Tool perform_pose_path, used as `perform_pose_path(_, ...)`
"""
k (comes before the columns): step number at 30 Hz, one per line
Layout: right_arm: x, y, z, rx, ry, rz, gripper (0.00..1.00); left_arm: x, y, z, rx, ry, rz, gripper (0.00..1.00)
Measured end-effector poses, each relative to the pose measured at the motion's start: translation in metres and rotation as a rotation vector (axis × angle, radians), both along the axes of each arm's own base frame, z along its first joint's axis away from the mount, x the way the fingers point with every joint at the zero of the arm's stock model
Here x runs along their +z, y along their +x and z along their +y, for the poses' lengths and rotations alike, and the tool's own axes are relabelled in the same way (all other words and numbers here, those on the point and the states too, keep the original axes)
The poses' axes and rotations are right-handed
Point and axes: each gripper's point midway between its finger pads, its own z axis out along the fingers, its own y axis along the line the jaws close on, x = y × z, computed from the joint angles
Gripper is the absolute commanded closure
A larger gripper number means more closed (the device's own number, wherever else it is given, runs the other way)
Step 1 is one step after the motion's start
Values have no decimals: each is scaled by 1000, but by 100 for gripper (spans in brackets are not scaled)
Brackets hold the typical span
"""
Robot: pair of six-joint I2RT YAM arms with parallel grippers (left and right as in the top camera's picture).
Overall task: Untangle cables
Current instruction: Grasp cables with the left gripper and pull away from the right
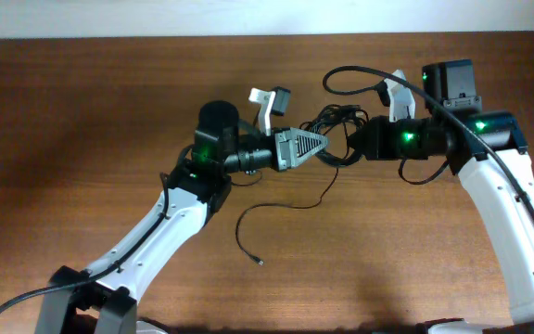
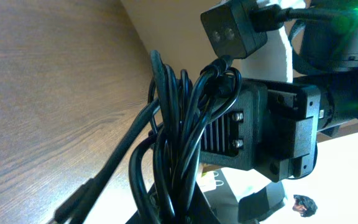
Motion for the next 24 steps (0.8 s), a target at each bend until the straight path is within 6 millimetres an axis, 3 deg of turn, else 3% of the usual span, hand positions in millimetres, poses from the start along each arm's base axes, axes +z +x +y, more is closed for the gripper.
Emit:
perform_pose_path(3, 11, -22, 20, 229, 83, -72, 95, -16, 7, 22, 30, 38, 94, 100)
perform_pose_path(5, 11, -30, 30, 316, 85, -108, 96, -39, 4, 33, 60, 100, 237, 100)
perform_pose_path(8, 2, -20, 23, 296, -13, -138, 96, -45, -2, 34, 37, 134, 203, 97)
perform_pose_path(9, -1, -17, 20, 263, -39, -129, 95, -44, -3, 33, 20, 142, 163, 85)
perform_pose_path(10, -3, -14, 18, 233, -62, -116, 94, -44, -4, 33, 11, 148, 137, 89)
perform_pose_path(11, -5, -11, 15, 212, -87, -115, 94, -45, -4, 33, 2, 155, 117, 100)
perform_pose_path(13, -11, 2, -3, 123, -161, -118, 94, -46, 3, 43, 32, 146, 148, 100)
perform_pose_path(19, -16, 9, -16, 19, -213, -86, 95, -29, 6, 45, 28, 59, 205, 100)
perform_pose_path(21, -16, 10, -16, 14, -214, -85, 84, -21, 4, 43, 5, 22, 216, 100)
perform_pose_path(23, -16, 11, -19, 2, -230, -86, 78, 6, 4, 46, -53, -69, 140, 100)
perform_pose_path(24, -15, 11, -20, 1, -232, -89, 74, 31, 5, 50, -85, -130, 42, 100)
